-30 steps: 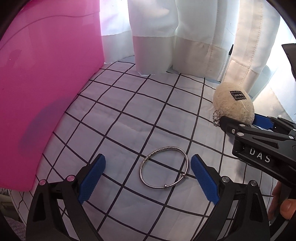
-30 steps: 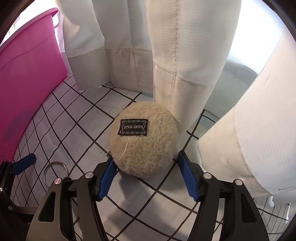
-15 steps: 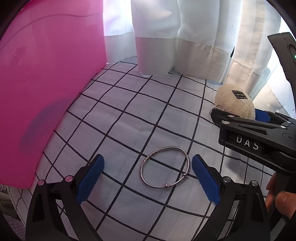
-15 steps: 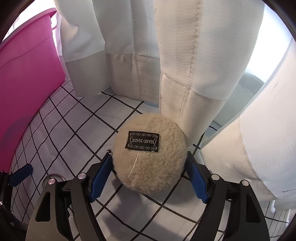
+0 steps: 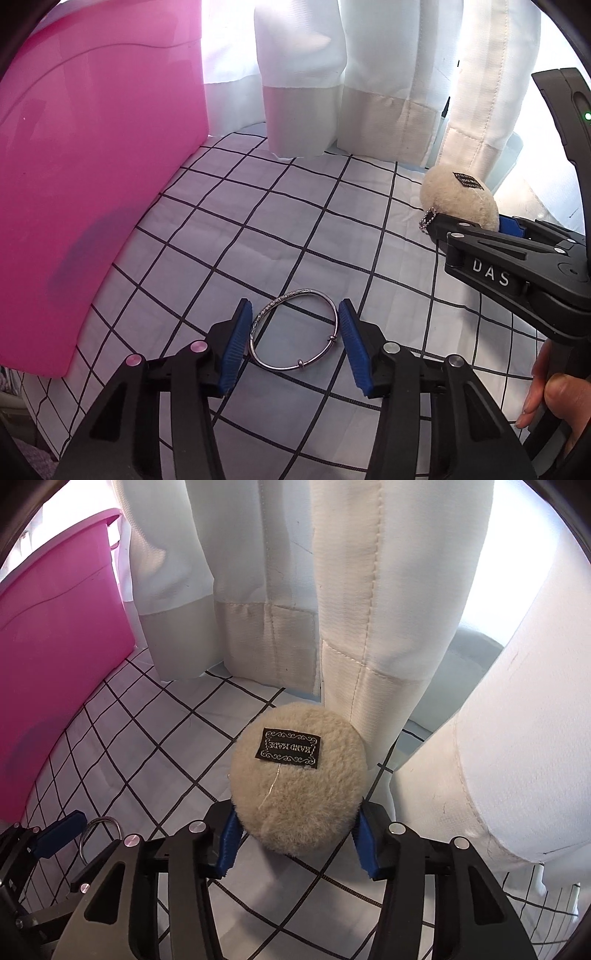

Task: Organize jewelry
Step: 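Grasp the fuzzy ball with the right tool while the left tool grasps the bangle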

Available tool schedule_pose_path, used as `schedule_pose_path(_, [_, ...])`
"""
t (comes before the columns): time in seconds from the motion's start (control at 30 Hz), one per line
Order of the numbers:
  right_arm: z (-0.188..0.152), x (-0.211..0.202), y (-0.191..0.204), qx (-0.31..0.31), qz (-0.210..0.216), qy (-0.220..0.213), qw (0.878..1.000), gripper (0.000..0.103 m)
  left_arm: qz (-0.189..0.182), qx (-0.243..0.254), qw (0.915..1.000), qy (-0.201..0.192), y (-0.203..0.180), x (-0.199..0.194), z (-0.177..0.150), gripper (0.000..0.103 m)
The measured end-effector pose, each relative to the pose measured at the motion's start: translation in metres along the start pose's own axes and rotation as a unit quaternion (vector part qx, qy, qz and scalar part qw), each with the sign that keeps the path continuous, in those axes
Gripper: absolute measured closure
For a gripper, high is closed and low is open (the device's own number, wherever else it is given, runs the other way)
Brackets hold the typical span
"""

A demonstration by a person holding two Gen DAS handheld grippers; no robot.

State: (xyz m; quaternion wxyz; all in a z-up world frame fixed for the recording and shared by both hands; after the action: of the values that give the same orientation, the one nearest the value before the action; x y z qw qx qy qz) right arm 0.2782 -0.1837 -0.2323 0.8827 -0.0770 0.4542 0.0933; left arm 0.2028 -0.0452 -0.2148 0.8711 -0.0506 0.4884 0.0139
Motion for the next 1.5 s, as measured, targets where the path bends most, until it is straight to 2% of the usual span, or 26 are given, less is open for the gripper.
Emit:
schedule_pose_path(0.03, [-0.001,-0.003,0.001,0.001,0.002,-0.001,1.0,0.054,-0.001,-0.001,1.0,0.0,0.001,-0.001,0.0,0.059])
schedule_pose_path(0.07, [-0.003,-0.006,0.001,0.002,0.003,-0.002,1.0,0.054,-0.004,0.004,1.0,-0.005,0.0,-0.005,0.0,0.071])
schedule_pose_path(0.1, [-0.004,-0.009,0.002,0.003,0.006,-0.004,1.0,0.054,0.005,0.014,0.9999,0.004,-0.002,-0.005,-0.002,0.098])
schedule_pose_path(0.27, [-0.012,-0.024,0.0,0.008,0.011,-0.009,1.0,0.054,-0.008,0.0,0.9999,0.015,0.006,-0.006,-0.003,0.1])
schedule_pose_path(0.63, [-0.021,-0.04,0.001,0.016,0.016,-0.009,1.0,0.054,-0.041,-0.011,0.9987,-0.028,0.021,-0.029,0.007,0.1])
schedule_pose_path(0.97, [-0.029,-0.042,-0.001,0.028,0.026,-0.001,0.999,0.054,-0.068,-0.016,0.9975,0.001,0.03,-0.025,-0.01,0.099])
schedule_pose_path(1.0, [-0.029,-0.042,-0.002,0.027,0.027,-0.001,0.999,0.054,-0.068,-0.017,0.9975,0.001,0.03,-0.026,-0.011,0.098])
schedule_pose_path(1.1, [-0.03,-0.043,-0.002,0.028,0.026,-0.002,0.999,0.054,-0.065,-0.021,0.9976,-0.004,0.033,-0.029,-0.01,0.085])
schedule_pose_path(1.4, [-0.03,-0.044,-0.002,0.031,0.03,-0.004,0.999,0.054,-0.06,-0.014,0.9981,-0.005,0.033,-0.03,-0.009,0.085])
schedule_pose_path(1.47, [-0.03,-0.045,-0.003,0.033,0.03,-0.004,0.999,0.054,-0.052,-0.016,0.9985,0.004,0.036,-0.026,-0.01,0.067])
schedule_pose_path(1.5, [-0.03,-0.045,-0.004,0.035,0.03,-0.005,0.999,0.054,-0.038,-0.015,0.9992,0.003,0.038,-0.025,-0.011,0.045])
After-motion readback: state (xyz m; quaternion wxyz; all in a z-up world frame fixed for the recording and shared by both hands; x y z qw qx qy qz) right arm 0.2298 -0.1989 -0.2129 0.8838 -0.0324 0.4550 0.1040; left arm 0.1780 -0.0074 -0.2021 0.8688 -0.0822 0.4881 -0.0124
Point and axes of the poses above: each gripper's, at about its wrist camera, not at the fingertips, and x roughly the way its jaws point, y to its left, z to its top, the point moved 8 cm from there along x, roughly the way its jaws point, and after that the axes turned 4 degrees about -z, right-handed, at the moved point
